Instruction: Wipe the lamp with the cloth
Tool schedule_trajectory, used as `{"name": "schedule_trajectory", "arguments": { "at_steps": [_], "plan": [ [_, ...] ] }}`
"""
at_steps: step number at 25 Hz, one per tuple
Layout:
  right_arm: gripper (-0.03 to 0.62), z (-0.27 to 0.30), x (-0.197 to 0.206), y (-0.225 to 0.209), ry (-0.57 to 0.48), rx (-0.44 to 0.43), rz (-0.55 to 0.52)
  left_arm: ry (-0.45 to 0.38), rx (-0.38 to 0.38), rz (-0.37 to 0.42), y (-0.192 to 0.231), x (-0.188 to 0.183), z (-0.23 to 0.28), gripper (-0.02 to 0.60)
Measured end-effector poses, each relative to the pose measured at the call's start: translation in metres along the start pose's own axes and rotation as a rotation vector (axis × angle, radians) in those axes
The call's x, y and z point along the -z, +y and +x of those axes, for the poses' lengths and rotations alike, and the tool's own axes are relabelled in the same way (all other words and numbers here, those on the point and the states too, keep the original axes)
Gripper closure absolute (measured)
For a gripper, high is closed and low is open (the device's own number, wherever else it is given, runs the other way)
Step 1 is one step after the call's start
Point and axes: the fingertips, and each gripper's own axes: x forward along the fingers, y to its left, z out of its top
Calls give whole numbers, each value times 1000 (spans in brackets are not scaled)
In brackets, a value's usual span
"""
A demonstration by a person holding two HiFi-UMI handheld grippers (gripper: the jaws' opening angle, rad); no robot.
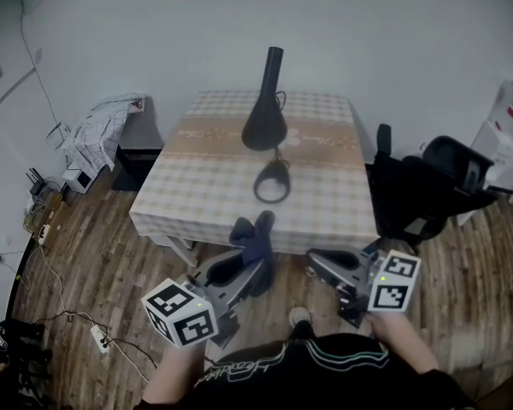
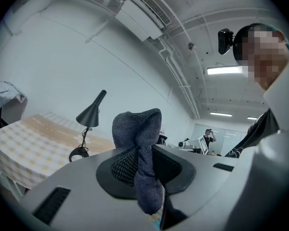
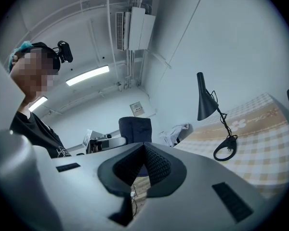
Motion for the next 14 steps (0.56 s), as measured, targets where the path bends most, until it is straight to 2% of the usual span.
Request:
{"name": "schedule_trajectory", "arguments": {
  "at_steps": [14],
  "plan": [
    [583, 4, 5, 8, 10, 17, -19, 12, 4, 18, -8, 3, -10, 509]
  ]
}}
